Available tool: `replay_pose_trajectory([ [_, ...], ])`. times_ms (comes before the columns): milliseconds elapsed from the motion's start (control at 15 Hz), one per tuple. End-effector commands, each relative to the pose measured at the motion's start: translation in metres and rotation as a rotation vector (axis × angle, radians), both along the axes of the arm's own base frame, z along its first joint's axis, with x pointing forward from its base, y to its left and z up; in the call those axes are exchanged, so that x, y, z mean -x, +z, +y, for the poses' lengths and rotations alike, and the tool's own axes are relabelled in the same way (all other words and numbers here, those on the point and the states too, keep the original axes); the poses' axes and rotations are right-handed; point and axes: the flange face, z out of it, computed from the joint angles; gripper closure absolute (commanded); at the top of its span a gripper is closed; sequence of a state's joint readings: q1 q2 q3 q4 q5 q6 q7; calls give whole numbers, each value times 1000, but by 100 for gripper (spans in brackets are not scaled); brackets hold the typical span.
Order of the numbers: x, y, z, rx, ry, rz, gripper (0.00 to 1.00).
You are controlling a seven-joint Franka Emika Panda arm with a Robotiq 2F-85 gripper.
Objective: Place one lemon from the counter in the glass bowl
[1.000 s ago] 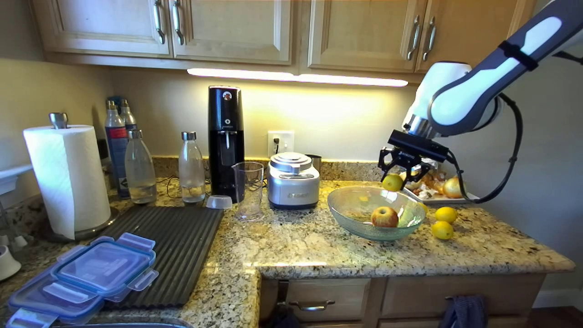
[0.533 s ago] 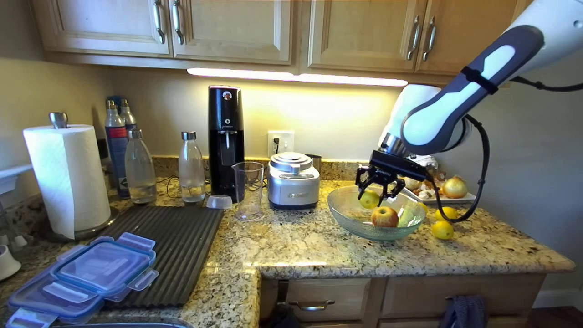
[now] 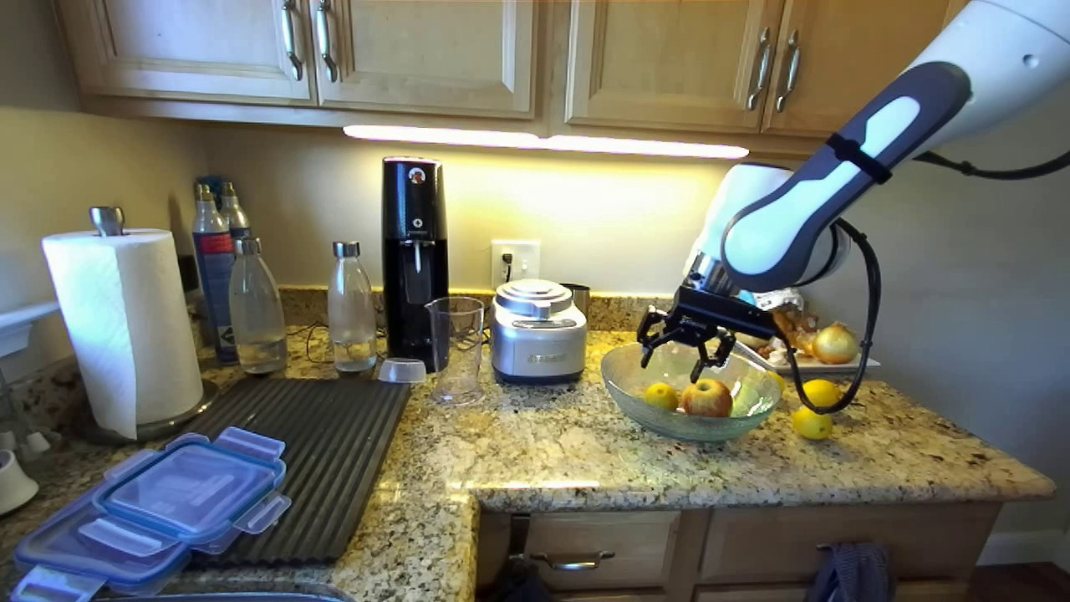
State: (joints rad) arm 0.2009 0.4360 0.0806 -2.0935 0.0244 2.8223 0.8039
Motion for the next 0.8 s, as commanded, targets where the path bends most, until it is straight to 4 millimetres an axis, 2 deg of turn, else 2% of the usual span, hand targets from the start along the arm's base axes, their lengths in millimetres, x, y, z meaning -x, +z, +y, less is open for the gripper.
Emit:
replay_pose_trajectory([
  [0, 1, 11, -8, 2, 12, -32, 0],
  [600, 15, 77, -57, 61, 12, 67, 0],
  [667, -4, 60, -45, 48, -4, 41, 0],
  [733, -2, 67, -48, 53, 0, 48, 0],
])
